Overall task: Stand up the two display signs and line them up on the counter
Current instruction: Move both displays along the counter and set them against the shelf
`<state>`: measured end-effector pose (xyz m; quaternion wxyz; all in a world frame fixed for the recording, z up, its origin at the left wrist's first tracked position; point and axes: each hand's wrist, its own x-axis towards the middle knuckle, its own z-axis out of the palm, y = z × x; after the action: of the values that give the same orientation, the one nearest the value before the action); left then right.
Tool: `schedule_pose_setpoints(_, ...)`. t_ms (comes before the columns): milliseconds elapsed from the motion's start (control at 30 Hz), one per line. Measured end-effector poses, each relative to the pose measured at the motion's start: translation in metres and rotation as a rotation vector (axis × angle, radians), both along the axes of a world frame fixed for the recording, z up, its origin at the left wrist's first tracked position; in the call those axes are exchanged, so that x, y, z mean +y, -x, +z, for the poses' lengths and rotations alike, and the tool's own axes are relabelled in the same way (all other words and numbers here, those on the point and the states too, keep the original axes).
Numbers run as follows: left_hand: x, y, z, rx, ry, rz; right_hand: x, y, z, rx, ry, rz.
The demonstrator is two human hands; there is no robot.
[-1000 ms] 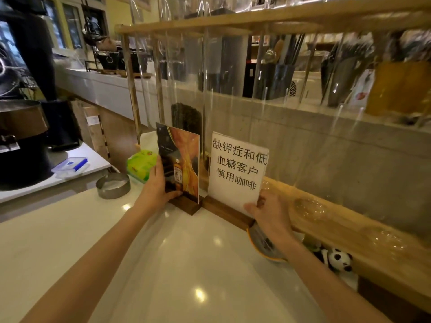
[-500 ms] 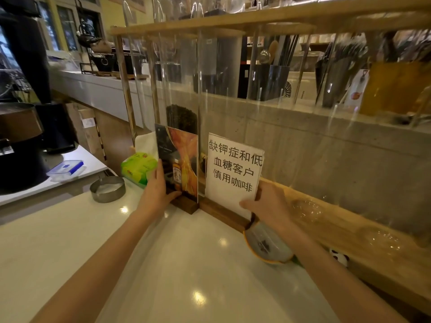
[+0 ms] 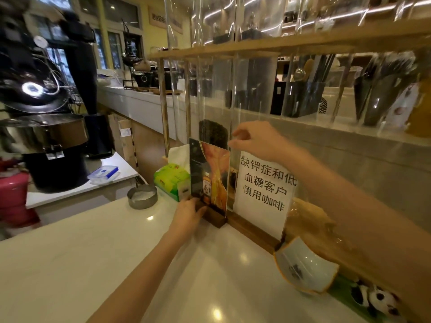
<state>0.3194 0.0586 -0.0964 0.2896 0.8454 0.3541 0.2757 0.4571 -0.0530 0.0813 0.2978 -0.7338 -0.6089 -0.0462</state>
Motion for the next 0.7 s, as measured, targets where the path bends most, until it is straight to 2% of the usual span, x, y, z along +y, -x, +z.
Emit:
schedule_pose_setpoints(167, -0.002, -0.001, -0.011, -0.022, -0.018, 0.016, 0.028, 0.003, -0.008, -0.041, 0.152, 0.039)
schedule_pose_setpoints(700, 0.005, -0.017, -0.016, -0.068, 0.021, 0.022, 0.032, 0.006, -0.013, 0.025, 0.128, -0.017)
